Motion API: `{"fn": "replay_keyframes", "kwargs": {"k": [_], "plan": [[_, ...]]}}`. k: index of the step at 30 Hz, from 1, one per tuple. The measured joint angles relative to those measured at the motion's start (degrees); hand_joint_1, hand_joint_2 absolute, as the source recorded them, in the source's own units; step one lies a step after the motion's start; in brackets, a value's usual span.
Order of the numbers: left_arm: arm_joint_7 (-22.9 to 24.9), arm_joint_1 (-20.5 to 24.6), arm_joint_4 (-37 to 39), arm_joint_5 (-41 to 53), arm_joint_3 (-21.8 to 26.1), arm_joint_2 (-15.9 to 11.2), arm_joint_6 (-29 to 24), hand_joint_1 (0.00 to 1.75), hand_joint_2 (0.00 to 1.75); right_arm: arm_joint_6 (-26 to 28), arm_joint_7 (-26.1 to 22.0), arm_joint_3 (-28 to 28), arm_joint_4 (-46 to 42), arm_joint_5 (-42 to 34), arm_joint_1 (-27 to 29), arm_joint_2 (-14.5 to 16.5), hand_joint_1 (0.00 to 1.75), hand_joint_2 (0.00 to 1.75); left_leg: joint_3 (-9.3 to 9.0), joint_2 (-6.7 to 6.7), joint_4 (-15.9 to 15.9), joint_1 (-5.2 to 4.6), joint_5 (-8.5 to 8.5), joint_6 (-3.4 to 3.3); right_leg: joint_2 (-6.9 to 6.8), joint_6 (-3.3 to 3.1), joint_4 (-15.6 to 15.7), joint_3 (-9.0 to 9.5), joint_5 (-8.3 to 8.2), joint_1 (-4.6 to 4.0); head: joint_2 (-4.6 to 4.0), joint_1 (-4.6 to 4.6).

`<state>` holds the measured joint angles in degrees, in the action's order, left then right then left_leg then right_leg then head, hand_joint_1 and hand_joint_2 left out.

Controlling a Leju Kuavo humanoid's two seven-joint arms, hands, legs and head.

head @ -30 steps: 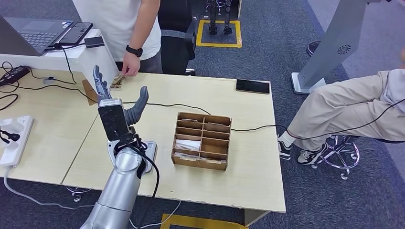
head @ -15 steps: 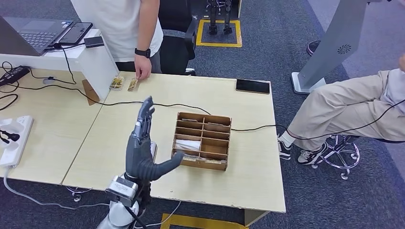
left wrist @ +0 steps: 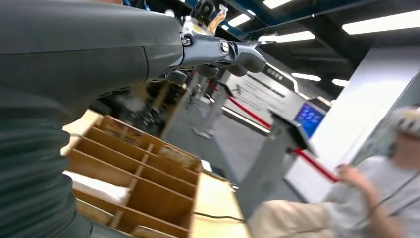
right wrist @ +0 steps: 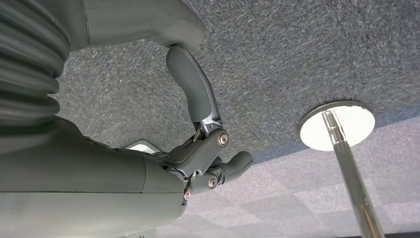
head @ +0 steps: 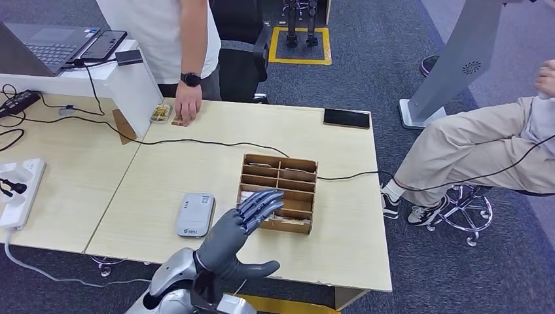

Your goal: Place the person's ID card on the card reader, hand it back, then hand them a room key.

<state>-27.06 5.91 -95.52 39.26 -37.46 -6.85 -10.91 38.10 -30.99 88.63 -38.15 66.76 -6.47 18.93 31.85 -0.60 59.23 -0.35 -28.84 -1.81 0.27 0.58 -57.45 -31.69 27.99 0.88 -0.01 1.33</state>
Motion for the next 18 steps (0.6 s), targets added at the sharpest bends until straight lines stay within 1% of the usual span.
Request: {"fn": "replay_keyframes", "kwargs": {"k": [2, 4, 10, 14, 18], "plan": [[2.89, 1.33, 1.63, 4.91, -0.97, -0.31, -1.29, 0.00, 1.75, 0.00, 0.09, 0.00, -0.02, 0.38, 0.00, 0.00, 0.00, 1.75, -0.01, 0.01, 0.00, 0.00, 0.00, 0.00, 0.01, -0.01, 0.00, 0.00, -0.01, 0.00, 0.00, 0.01], [4.86, 2.40, 2.90, 7.83, -1.72, -0.38, -2.56, 0.00, 1.75, 0.00, 0.13, 0.00, -0.02, 0.79, 0.01, 0.00, 0.00, 1.75, -0.02, 0.01, 0.00, 0.00, 0.01, 0.01, 0.01, -0.01, 0.00, 0.00, -0.01, -0.01, 0.01, 0.01], [6.94, 3.99, 4.88, 10.94, -2.95, -0.35, -4.36, 0.00, 1.75, 0.00, 0.46, 0.00, -0.02, 0.91, 0.02, 0.00, 0.00, 1.75, 0.00, 0.05, 0.00, 0.01, 0.00, 0.01, 0.05, -0.01, 0.00, -0.03, 0.00, -0.01, 0.00, 0.01], [9.20, 4.47, 5.91, 14.39, -3.60, -0.10, -7.43, 0.00, 1.75, 0.00, 0.51, 0.00, 0.01, 1.03, 0.03, 0.00, 0.00, 1.75, 0.01, 0.05, 0.00, 0.01, 0.00, 0.01, 0.06, -0.01, 0.00, -0.05, 0.00, -0.01, 0.00, 0.00], [14.13, 5.18, 7.61, 21.19, -3.86, 0.43, -9.74, 0.00, 1.75, 0.00, 1.26, 0.00, 0.10, 1.60, 0.03, 0.00, 0.00, 1.75, 0.01, 0.05, 0.00, 0.01, 0.00, 0.01, 0.06, -0.01, 0.00, -0.04, 0.00, -0.01, 0.01, 0.00]]}}
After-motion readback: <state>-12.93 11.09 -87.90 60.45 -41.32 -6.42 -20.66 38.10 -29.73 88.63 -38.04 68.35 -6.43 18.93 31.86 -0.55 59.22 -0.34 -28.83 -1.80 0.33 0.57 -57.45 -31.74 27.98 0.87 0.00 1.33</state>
